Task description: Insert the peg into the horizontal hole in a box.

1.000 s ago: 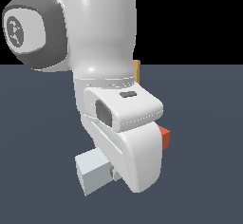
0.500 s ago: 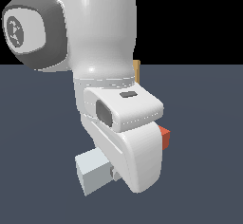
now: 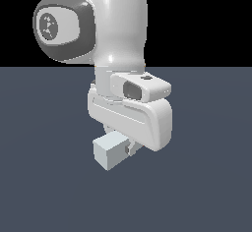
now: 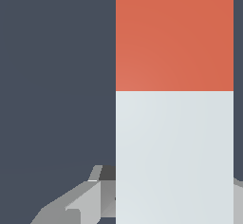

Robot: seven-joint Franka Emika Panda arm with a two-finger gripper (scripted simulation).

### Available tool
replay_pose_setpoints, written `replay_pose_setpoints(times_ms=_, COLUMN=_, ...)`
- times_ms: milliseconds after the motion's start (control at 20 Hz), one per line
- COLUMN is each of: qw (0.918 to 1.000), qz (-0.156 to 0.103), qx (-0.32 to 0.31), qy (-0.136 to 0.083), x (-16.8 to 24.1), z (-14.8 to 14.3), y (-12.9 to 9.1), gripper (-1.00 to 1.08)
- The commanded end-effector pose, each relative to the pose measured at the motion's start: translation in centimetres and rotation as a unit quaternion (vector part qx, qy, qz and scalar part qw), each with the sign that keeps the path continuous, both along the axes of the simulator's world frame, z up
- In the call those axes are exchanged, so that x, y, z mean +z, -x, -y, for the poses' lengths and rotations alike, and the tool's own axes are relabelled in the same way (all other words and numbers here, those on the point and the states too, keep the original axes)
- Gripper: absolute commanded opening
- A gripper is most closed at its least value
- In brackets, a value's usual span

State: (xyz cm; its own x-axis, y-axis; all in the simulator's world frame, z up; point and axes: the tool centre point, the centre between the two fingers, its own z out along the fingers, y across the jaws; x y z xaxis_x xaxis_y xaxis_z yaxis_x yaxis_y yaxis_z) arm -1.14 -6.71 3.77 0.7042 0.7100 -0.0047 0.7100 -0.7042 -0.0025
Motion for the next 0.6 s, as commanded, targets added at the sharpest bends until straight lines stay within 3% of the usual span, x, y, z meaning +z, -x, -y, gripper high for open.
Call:
replay_pose_setpoints(times_ms=0, qw=0.9986, qz=0.003, qx=0.052, qy=0.000, x=1.2, z=-3.0, y=-0.6, gripper=-1.00)
replay_pose_setpoints(times_ms=300, qw=0.9816, qz=0.003, qx=0.191, qy=0.000, x=3.7, z=-10.8, y=-0.1, gripper=-1.00)
replay_pose_setpoints(times_ms=550, qw=0.9648, qz=0.002, qx=0.263, qy=-0.001, x=5.0, z=-14.7, y=1.2, gripper=-1.00)
